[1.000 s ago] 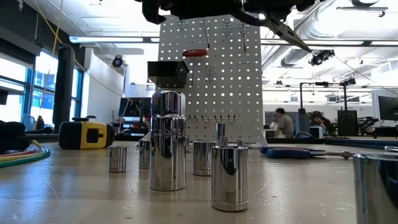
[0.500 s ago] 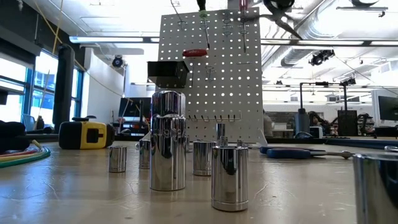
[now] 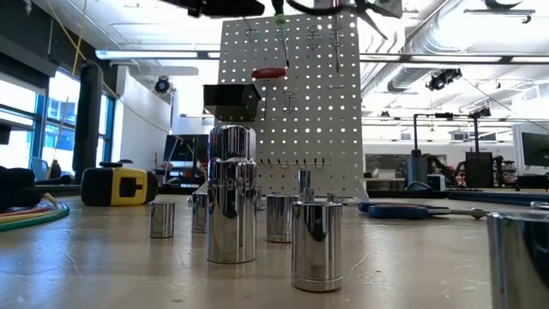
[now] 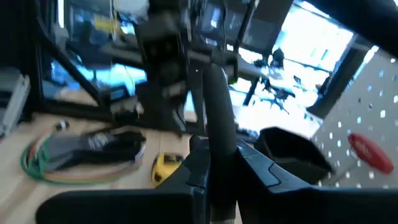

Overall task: Hang tools onto peg board
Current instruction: Hang the black pliers on the white peg board

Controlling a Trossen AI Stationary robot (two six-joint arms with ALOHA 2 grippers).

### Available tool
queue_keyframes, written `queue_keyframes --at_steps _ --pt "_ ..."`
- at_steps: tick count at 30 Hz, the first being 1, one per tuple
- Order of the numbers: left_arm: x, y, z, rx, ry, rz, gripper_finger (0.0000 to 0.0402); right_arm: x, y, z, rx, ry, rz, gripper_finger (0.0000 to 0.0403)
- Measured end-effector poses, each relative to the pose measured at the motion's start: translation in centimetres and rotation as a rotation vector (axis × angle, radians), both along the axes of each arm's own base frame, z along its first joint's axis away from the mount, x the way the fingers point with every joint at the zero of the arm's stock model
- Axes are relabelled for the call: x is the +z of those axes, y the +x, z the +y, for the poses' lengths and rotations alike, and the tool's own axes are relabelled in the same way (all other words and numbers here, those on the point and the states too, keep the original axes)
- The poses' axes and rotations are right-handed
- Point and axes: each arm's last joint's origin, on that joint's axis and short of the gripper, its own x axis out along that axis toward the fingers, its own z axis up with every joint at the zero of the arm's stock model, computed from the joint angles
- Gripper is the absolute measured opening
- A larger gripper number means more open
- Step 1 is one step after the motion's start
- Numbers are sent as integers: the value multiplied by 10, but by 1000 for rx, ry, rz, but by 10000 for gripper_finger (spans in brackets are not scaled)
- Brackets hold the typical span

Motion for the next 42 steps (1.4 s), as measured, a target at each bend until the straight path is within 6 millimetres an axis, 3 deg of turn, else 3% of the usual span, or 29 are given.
queue_keyframes --at_steps 5,9,12,23,29,36,42 --pt "-18 -9 11 -27 -105 -181 108 7 2 -7 -1 -26 -63 33" --pt "-19 -19 17 -85 -157 -417 108 10 4 -11 -20 -48 -108 33" --pt "-19 -18 20 -115 -182 -483 108 9 11 -16 -18 -48 -130 33" --pt "-26 11 22 -71 -285 -544 108 -5 41 -26 -47 -107 -214 33" --pt "-21 13 27 -62 -283 -597 105 -13 47 -34 -67 -106 -179 33" --pt "-18 18 33 -43 -274 -569 64 -16 51 -39 -75 -119 -176 33" --pt "-13 15 27 -51 -161 -562 52 -15 51 -40 -77 -150 -180 33"
